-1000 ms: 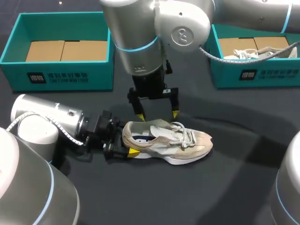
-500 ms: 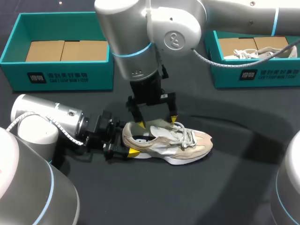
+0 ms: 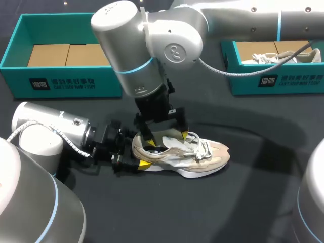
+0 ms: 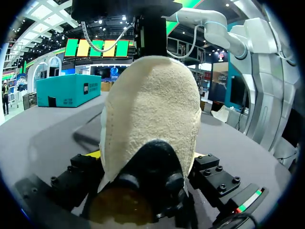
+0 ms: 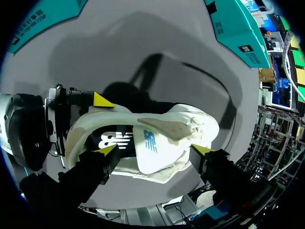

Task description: Take the shoe out of the shoebox, open the shoe tongue, remove and reinsert the insole, then place the shoe into the shoebox

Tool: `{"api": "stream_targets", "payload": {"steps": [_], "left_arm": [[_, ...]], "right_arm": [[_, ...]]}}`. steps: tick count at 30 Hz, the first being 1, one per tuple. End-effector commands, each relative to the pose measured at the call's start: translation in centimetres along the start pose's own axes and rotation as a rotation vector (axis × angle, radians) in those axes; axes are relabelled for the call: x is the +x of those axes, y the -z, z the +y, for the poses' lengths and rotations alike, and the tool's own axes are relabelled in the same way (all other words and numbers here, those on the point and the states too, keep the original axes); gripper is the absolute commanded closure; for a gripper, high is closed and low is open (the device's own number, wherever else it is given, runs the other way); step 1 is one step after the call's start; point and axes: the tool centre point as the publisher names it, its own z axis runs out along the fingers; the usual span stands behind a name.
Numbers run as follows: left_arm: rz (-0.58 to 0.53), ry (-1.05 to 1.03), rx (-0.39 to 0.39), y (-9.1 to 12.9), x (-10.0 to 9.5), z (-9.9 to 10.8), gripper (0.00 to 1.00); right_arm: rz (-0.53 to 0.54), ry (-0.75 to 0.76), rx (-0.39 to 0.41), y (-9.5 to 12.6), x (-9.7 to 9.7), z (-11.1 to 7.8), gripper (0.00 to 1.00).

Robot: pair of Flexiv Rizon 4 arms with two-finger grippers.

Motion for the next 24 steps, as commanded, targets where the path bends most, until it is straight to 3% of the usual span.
{"api": "stream_targets", "payload": {"steps": [1, 11, 24], "left_arm": [[-0.002, -0.001, -0.001, 0.0, 0.2, 0.0, 1.0], [-0.002, -0.001, -0.001, 0.0, 0.2, 0.0, 1.0], [-0.002, -0.001, -0.001, 0.0, 0.2, 0.0, 1.0]], "right_arm": [[-0.012, -0.012, -0.012, -0.2, 0.0, -0.1, 0.0], [-0.031, -0.061, -0.029, -1.3, -0.9, 0.6, 0.06], [-0.013, -0.121, -0.038, -1.9, -3.2, 1.3, 0.24]]}}
